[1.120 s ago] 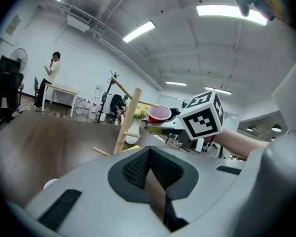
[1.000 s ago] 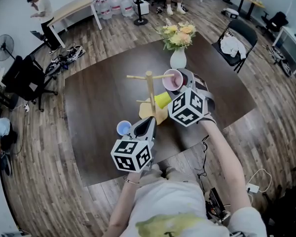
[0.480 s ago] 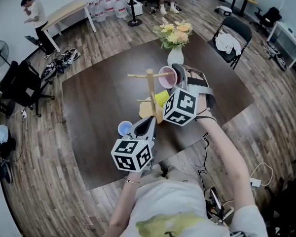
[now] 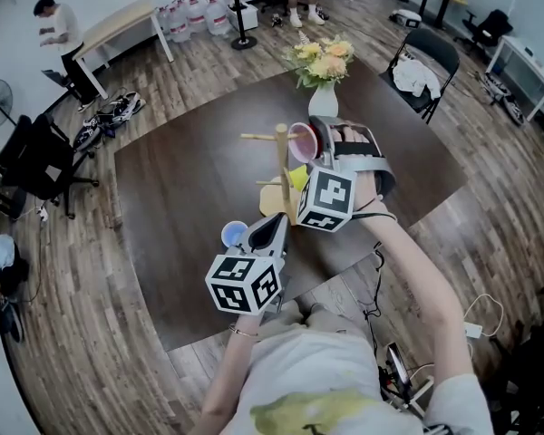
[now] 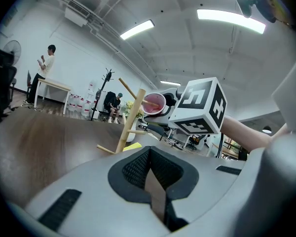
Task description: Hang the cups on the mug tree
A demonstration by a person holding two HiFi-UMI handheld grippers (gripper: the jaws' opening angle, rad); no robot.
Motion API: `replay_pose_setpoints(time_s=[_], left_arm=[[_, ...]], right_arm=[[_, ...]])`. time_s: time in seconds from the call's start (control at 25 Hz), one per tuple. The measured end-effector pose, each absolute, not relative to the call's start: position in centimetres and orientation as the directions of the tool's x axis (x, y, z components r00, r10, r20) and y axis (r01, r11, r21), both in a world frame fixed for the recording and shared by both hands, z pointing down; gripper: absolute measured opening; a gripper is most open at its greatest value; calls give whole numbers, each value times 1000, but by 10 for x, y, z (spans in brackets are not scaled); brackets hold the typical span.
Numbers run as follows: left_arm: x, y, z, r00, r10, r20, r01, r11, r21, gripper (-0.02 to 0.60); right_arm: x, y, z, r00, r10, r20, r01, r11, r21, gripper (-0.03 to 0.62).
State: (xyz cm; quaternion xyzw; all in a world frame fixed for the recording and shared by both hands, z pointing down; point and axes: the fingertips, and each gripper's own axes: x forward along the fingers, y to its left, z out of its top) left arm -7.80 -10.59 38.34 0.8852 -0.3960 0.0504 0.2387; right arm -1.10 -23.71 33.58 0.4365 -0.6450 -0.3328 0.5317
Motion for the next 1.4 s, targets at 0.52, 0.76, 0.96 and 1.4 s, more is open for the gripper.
replay_pose_setpoints(time_s=[0.52, 0.76, 0.96, 1.4], left_arm=[[-85, -102, 387, 701, -656, 279, -707, -586, 397, 15], [-87, -100, 392, 708, -647, 283, -700, -589, 405, 15], [-92, -98, 393, 709, -645, 286, -699, -589, 406, 15], [-86, -93, 396, 696, -656, 293, -712, -575, 403, 15]], right_arm=[[-24, -228, 335, -67, -924, 376, -176, 382, 907, 305], [-30, -224, 337, -93, -924, 371, -201, 382, 902, 341], [-37, -221, 337, -121, -926, 359, -230, 378, 897, 364], [-51, -202, 325, -249, -913, 322, -332, 393, 858, 367]])
